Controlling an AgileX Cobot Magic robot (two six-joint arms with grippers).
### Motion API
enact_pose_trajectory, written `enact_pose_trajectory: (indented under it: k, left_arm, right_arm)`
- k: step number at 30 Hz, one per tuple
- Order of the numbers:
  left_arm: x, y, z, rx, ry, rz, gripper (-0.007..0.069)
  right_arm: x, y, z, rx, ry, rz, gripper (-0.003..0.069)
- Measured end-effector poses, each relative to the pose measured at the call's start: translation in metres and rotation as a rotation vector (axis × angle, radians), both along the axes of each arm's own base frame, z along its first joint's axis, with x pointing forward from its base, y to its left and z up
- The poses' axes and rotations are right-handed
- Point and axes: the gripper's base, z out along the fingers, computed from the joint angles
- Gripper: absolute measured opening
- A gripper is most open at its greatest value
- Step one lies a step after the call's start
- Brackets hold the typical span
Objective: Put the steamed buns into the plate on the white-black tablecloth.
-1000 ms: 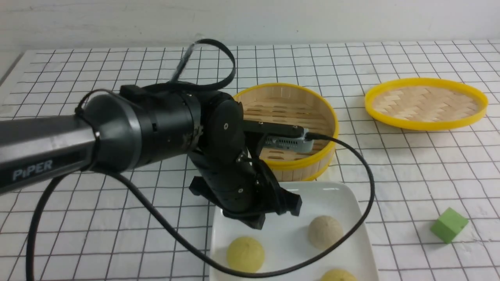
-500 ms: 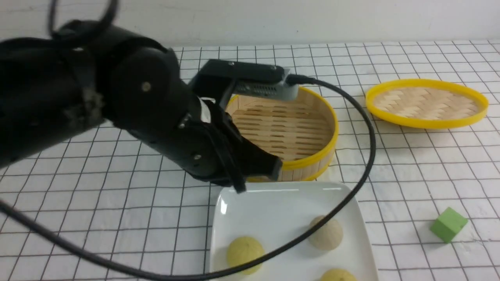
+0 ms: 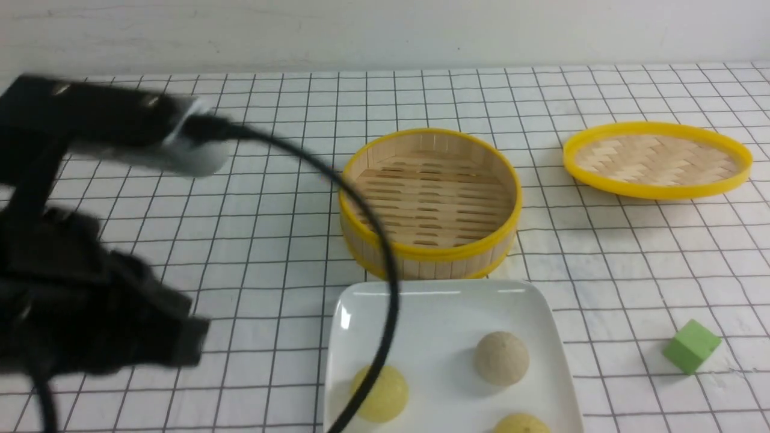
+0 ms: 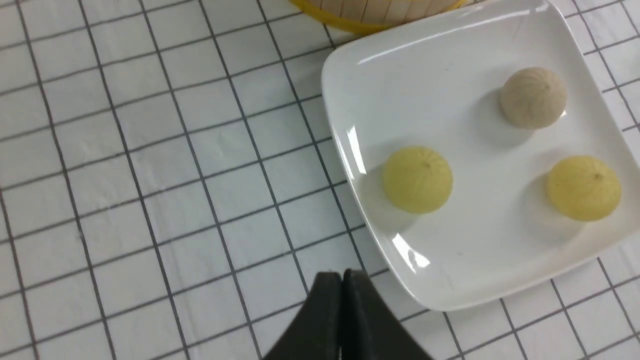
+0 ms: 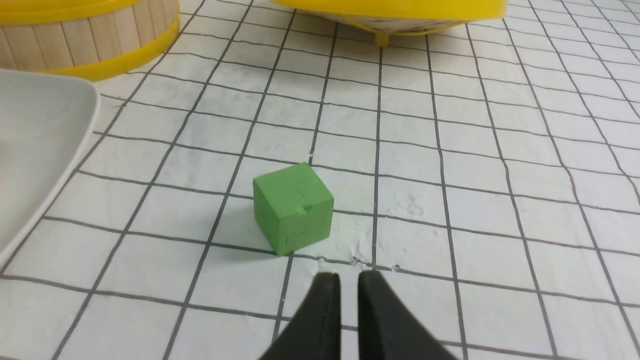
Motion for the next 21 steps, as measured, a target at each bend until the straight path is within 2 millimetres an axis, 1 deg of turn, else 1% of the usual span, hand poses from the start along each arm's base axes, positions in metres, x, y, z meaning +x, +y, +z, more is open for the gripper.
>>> enact_pose_trajectory:
  k: [1,2,3,4,5,6,7,9,13,15,18,21]
  left_arm:
    - [-0.005,0.004,-0.011,-0.036,-0.013,0.013,0.0013]
    - [-0.009,0.007,-0.013,-0.063,-0.030,0.019,0.0013]
    - [-0.014,0.011,-0.024,-0.106,-0.047,0.032,0.0014]
    - [-0.016,0.012,-0.030,-0.167,-0.079,0.041,0.0015]
    - [-0.021,0.014,-0.041,-0.280,-0.114,0.068,0.0017]
    - [-0.021,0.014,-0.042,-0.294,-0.118,0.070,0.0017]
    - [-0.024,0.016,-0.048,-0.371,-0.144,0.083,0.0017]
    - [-0.027,0.017,-0.059,-0.456,-0.172,0.097,0.0019]
    - [-0.028,0.019,-0.075,-0.467,-0.180,0.101,0.0019]
    - [-0.028,0.020,-0.087,-0.426,-0.168,0.103,0.0020]
    - [-0.029,0.021,-0.091,-0.411,-0.157,0.105,0.0020]
    - [-0.028,0.021,-0.091,-0.401,-0.168,0.097,0.0024]
  right_arm:
    - [0.000,0.000,0.000,0.000,-0.001,0.000,0.0081]
    - [0.000,0.000,0.000,0.000,-0.001,0.000,0.0081]
    - [0.000,0.000,0.000,0.000,0.000,0.000,0.0081]
    - [0.000,0.000,0.000,0.000,0.000,0.000,0.0081]
    - [0.000,0.000,0.000,0.000,0.001,0.000,0.0083]
    - [0.000,0.000,0.000,0.000,0.001,0.000,0.0083]
    - [0.000,0.000,0.000,0.000,0.001,0.000,0.0085]
    - [0.000,0.000,0.000,0.000,0.001,0.000,0.0086]
    - [0.000,0.000,0.000,0.000,0.002,0.000,0.0090]
    - [0.000,0.000,0.000,0.000,0.002,0.000,0.0093]
    - [0.000,0.000,0.000,0.000,0.002,0.000,0.0098]
    - [0.000,0.000,0.000,0.000,0.002,0.000,0.0100]
